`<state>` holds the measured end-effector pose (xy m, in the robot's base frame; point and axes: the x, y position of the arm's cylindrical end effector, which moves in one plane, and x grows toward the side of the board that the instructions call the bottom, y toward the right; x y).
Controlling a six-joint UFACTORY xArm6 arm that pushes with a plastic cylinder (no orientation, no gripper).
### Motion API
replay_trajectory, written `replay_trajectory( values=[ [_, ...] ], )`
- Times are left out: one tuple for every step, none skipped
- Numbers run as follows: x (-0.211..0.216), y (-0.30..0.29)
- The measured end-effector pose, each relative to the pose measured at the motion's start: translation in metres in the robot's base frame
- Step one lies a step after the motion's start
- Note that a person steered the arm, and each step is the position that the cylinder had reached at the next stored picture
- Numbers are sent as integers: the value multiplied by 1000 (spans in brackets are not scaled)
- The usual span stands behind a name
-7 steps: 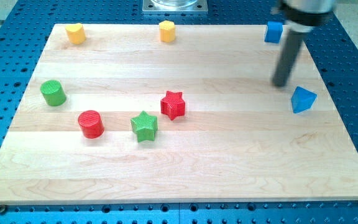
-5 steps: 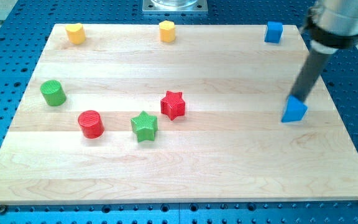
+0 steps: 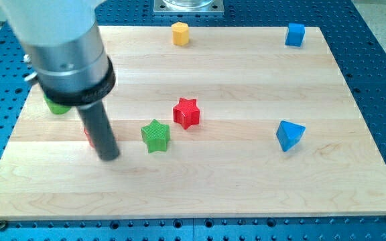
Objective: Push the red circle into the green star
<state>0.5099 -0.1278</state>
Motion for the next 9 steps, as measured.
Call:
replay_trajectory(
  values=[
    [-18,-14],
    [36,-74],
    [8,-121],
    [-33,-56],
    [-65,27],
    [-76,30],
    [-55,12],
    [-37,50],
    [-37,54]
  ],
)
